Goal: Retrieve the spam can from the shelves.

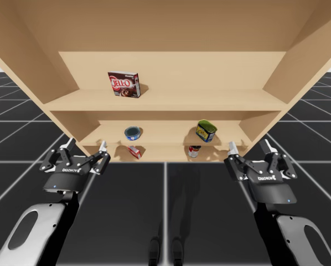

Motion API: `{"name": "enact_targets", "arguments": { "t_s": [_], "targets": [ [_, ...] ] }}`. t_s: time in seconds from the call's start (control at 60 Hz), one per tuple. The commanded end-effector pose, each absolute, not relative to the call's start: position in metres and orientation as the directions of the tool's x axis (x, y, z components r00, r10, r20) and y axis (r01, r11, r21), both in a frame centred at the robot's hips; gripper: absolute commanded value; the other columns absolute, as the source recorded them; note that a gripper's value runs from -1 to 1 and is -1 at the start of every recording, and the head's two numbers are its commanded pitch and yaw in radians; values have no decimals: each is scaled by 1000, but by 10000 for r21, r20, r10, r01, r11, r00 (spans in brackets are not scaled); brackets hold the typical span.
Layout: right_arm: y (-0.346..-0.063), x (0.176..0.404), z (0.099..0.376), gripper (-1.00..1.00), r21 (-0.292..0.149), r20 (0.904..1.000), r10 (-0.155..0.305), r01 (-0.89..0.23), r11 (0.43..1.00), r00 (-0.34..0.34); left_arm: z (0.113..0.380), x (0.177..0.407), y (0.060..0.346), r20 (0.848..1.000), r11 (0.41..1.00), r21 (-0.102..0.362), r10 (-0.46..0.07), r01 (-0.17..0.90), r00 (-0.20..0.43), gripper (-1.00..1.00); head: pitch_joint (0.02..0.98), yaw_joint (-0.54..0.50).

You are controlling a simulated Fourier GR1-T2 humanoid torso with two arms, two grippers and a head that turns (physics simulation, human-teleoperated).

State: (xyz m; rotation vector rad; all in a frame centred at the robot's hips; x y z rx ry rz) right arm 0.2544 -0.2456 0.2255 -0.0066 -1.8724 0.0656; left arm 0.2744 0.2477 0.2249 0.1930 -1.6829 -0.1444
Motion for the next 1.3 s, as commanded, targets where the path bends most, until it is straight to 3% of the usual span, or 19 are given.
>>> {"name": "enact_targets", "arguments": {
  "t_s": [0.017,0.067,0.2,0.417,0.85,0.95,0.983,1.033,1.1,1.2,1.3],
  "targets": [
    [-244,254,224,-1000,-309,9518,266,-92,9995,-3056,225,274,247,9694,9761,2151,-2173,-318,-1144,-1000,128,-46],
    [-243,255,223,-1000,-593,9498,517,-152,9981,-3086,225,274,247,9693,9759,2159,-2181,-312,-1138,-1000,136,-46],
    [-245,257,225,-1000,-535,9559,423,-304,9981,-2905,225,273,247,9693,9757,2173,-2193,-298,-1116,-1000,181,-45],
    [-245,257,224,-1000,-713,9545,639,-147,9973,-2912,225,272,246,9683,9742,2244,-2257,-241,-1074,-1000,323,-54],
    [-246,258,224,-1000,-862,9505,836,46,9963,-2992,222,271,241,9631,9683,2499,-2489,-36,-1023,-1000,552,-258],
    [-242,258,223,-1000,-805,9551,703,-237,9965,-2877,222,271,241,9627,9677,2521,-2509,-6,-1018,-1000,562,-271],
    [-240,257,223,-1000,-578,9619,402,-574,9967,-2704,222,271,241,9630,9679,2514,-2500,4,-1008,-1000,563,-272],
    [-238,256,225,-1000,-632,9659,432,-707,9955,-2551,222,271,241,9633,9682,2502,-2489,-1,-1001,-1000,560,-269],
    [-238,252,233,-1000,-128,9729,-131,-1101,9938,-2310,222,271,241,9635,9683,2499,-2488,-11,-984,-1000,558,-265],
    [-235,251,241,-1000,-108,9775,-220,-1540,9880,-2098,221,271,240,9633,9679,2515,-2503,0,-969,-1000,557,-270],
    [-234,258,243,-1000,-337,9848,12,-1843,9823,-1735,220,272,240,9626,9670,2547,-2536,-8,-950,-1000,555,-273]
  ]
}}
